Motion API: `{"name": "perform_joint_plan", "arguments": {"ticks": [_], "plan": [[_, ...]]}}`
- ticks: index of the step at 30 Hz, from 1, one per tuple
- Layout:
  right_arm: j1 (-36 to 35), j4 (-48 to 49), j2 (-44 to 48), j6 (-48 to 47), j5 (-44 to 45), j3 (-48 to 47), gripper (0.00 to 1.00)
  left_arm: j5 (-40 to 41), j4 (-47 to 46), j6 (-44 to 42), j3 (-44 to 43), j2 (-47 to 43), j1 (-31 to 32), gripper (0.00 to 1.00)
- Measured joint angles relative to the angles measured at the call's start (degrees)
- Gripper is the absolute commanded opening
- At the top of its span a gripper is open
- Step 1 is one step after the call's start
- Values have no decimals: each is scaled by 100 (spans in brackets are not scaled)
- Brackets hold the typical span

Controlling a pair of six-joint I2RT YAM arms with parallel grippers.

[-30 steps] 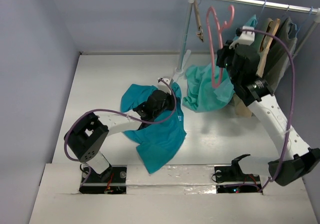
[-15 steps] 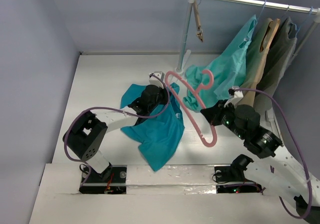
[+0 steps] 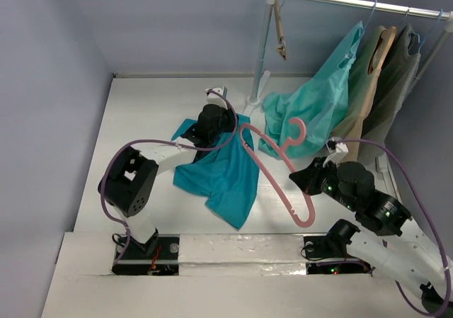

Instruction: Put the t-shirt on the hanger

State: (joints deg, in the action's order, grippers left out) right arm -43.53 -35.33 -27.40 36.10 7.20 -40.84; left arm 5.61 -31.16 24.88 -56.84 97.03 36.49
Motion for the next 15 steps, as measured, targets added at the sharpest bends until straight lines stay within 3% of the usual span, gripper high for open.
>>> {"name": "perform_joint_plan", "arguments": {"ticks": [7, 15], "plan": [[-7, -127, -173, -13, -133, -63, 0, -81, 57, 11, -138, 59, 2, 0], [-186, 791, -769, -79, -131, 273, 0, -260, -24, 216, 608, -566, 17, 0]]}}
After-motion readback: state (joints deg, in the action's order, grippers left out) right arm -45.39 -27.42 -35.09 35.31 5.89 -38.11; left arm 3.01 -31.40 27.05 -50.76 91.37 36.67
